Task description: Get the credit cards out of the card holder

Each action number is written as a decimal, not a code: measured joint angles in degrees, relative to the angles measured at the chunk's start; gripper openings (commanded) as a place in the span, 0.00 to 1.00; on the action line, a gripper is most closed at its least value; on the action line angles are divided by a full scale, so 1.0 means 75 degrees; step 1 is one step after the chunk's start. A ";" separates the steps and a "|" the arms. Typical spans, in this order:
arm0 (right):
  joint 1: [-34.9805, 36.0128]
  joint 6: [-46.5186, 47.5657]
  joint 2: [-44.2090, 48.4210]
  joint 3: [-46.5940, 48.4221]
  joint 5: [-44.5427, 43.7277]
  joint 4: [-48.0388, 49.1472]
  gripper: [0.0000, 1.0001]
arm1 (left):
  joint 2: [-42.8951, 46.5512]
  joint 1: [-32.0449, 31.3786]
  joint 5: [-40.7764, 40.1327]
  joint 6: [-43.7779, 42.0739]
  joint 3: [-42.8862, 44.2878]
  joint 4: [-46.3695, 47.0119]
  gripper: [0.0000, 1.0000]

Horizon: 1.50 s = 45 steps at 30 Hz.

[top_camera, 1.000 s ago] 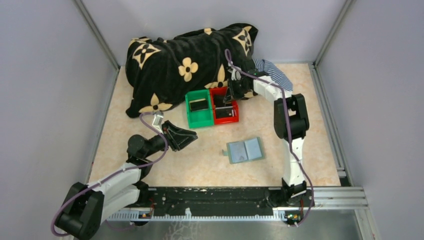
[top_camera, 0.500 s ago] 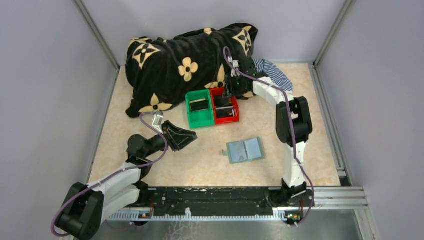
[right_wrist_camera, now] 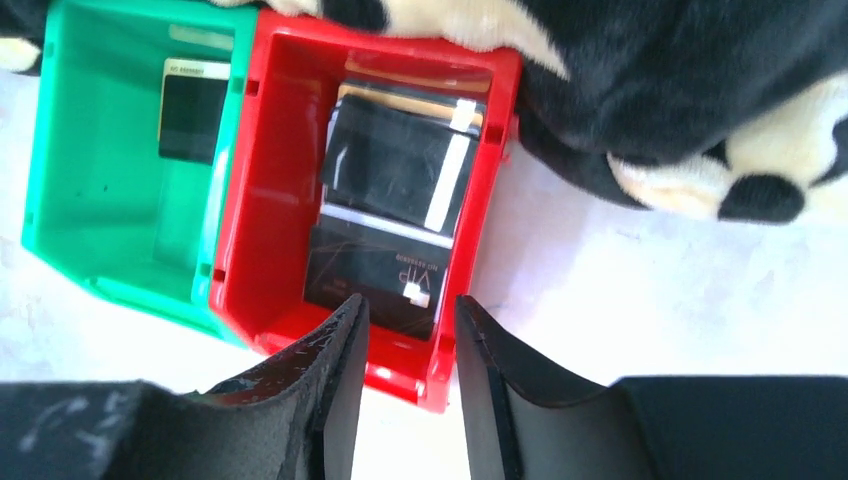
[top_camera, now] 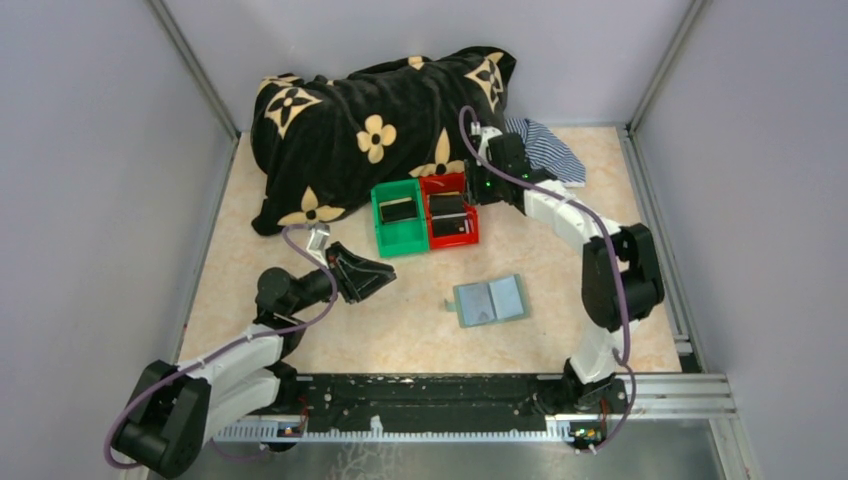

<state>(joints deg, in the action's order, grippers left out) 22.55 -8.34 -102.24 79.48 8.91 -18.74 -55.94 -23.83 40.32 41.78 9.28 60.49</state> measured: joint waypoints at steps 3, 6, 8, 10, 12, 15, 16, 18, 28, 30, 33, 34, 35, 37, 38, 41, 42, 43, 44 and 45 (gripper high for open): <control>0.0082 -0.0154 0.0866 -0.1148 -0.0207 0.0458 0.38 | -0.0149 0.0000 0.0061 0.0000 0.0003 -0.0006 0.43; 0.0125 -0.0396 0.2081 -0.2436 -0.0629 0.0682 0.47 | -0.0289 -0.0137 0.0038 -0.0090 0.0047 -0.0082 0.53; 0.0131 -0.0609 0.3002 -0.3246 -0.0968 0.0857 0.50 | -0.0280 -0.0481 -0.0169 -0.0315 0.0189 -0.0466 0.60; 0.0131 -0.0804 0.3917 -0.3937 -0.1250 0.0970 0.48 | -0.0289 -0.1195 -0.0510 -0.0749 0.0571 -0.1116 0.63; 0.0131 -0.1078 0.4858 -0.4669 -0.1364 0.1116 0.42 | -0.0379 -0.1842 -0.0772 -0.1072 0.0973 -0.1466 0.63; 0.0131 -0.1492 0.5759 -0.5633 -0.1227 0.1326 0.31 | -0.0839 -0.2393 -0.0927 -0.1142 0.1201 -0.1169 0.60; 0.0131 -0.1664 0.6047 -0.6067 -0.1110 0.1448 0.28 | -0.1072 -0.2495 -0.0991 -0.1113 0.1198 -0.1046 0.58; 0.0134 -0.2017 0.6548 -0.7003 -0.0866 0.1518 0.20 | -0.1568 -0.2719 -0.1177 -0.1055 0.1198 -0.0924 0.56; 0.0245 -0.3185 0.7338 -0.9052 -0.0221 0.1853 0.00 | -0.4596 -0.4141 -0.2145 -0.0504 0.1964 0.0341 0.50; 0.0245 -0.3226 0.7373 -0.9063 -0.0221 0.1947 0.00 | -0.5237 -0.4272 -0.2291 -0.0286 0.2157 0.0731 0.50; 0.0251 -0.3241 0.7382 -0.9142 -0.0189 0.2017 0.00 | -0.6033 -0.4377 -0.2512 0.0015 0.2253 0.1376 0.48; 0.0259 -0.3244 0.7382 -0.9165 -0.0166 0.2022 0.00 | -0.6263 -0.4406 -0.2605 0.0117 0.2241 0.1565 0.48; 0.0262 -0.3244 0.7382 -0.9203 -0.0137 0.2046 0.00 | -0.6420 -0.4412 -0.2728 0.0181 0.2221 0.1679 0.48; 0.0271 -0.3246 0.7385 -0.9256 -0.0102 0.2072 0.00 | -0.6543 -0.4447 -0.3077 0.0259 0.2101 0.1749 0.48; 0.0274 -0.3246 0.7382 -0.9270 -0.0085 0.2081 0.00 | -0.6543 -0.4465 -0.3264 0.0268 0.2037 0.1749 0.48; 0.0274 -0.3261 0.7382 -0.9294 -0.0035 0.2116 0.00 | -0.6537 -0.4552 -0.3893 0.0335 0.1985 0.1603 0.48; 0.0274 -0.3267 0.7382 -0.9294 -0.0015 0.2133 0.00 | -0.6534 -0.4570 -0.4033 0.0350 0.2002 0.1515 0.48; 0.0274 -0.3267 0.7379 -0.9294 0.0003 0.2145 0.00 | -0.6534 -0.4590 -0.4167 0.0373 0.2043 0.1338 0.48; 0.0274 -0.3267 0.7376 -0.9294 0.0012 0.2151 0.00 | -0.6534 -0.4619 -0.4310 0.0393 0.2122 0.1110 0.48; 0.0274 -0.3264 0.7370 -0.9294 0.0026 0.2157 0.00 | -0.6534 -0.4651 -0.4436 0.0405 0.2206 0.0898 0.48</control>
<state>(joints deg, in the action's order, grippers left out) 24.60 -32.82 -46.96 9.78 9.10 -2.57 -104.95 -58.72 7.05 44.82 25.82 67.22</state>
